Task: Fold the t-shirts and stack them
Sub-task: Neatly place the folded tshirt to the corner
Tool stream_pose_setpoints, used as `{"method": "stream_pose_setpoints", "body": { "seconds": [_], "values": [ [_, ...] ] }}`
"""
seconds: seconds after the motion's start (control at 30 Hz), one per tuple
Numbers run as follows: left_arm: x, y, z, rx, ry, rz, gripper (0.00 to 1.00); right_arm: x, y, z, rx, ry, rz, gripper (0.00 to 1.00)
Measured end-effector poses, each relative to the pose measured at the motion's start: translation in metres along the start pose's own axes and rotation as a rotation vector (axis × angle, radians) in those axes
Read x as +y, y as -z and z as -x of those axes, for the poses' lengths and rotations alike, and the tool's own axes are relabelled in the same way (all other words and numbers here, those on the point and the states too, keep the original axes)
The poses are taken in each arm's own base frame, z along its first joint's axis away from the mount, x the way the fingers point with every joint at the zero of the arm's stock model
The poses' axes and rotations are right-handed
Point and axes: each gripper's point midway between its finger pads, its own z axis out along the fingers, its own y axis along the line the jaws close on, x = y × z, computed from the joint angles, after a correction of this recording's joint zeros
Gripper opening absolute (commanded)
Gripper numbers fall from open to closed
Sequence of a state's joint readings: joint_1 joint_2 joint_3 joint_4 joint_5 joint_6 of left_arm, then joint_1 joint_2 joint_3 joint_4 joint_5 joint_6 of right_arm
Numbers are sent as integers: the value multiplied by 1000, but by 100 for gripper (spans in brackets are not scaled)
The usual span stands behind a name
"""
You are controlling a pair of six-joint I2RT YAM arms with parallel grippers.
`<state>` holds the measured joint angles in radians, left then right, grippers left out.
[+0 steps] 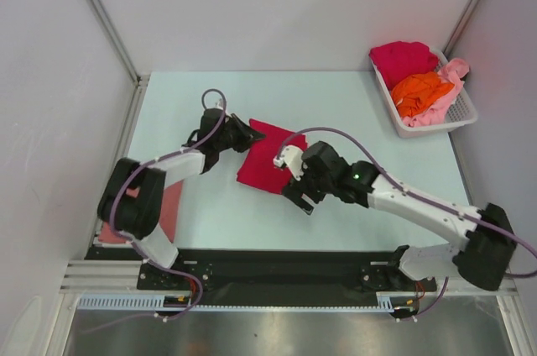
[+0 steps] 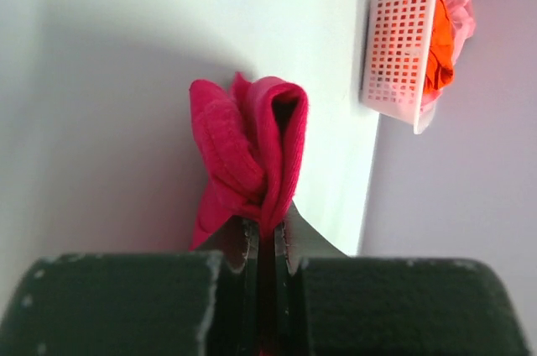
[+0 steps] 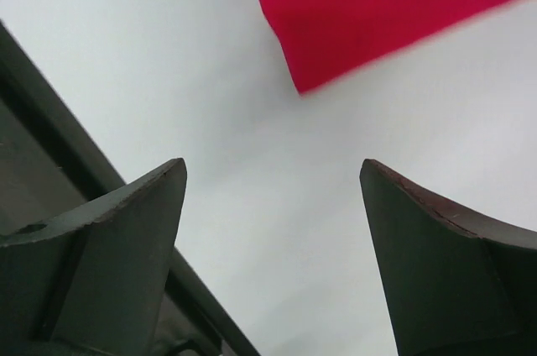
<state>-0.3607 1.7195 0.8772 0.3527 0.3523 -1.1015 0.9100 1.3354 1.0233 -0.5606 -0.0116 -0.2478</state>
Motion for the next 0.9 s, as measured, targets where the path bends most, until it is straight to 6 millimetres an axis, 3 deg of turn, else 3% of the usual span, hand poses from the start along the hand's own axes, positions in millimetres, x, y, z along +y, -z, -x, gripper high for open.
{"method": "stream_pose_setpoints", "body": {
  "seconds": [0.17,0.37,0.5,0.73,0.9],
  "values": [
    [-25,44,29,-135,-144,98,0,0,45,9,-122,-78,-45,90],
    [-27,86,69,-269,-225,315,0,-1,78,12,-198,-135,-73,90],
    [-11,119,99,-338,-211,496,0,0,82,8,-191,-156,-83,89],
    [37,181,166,-434,-121,744,0,7,83,3,-162,-156,-75,89],
    [63,205,206,-442,-78,855,0,10,86,7,-168,-150,-71,88]
  ]
}}
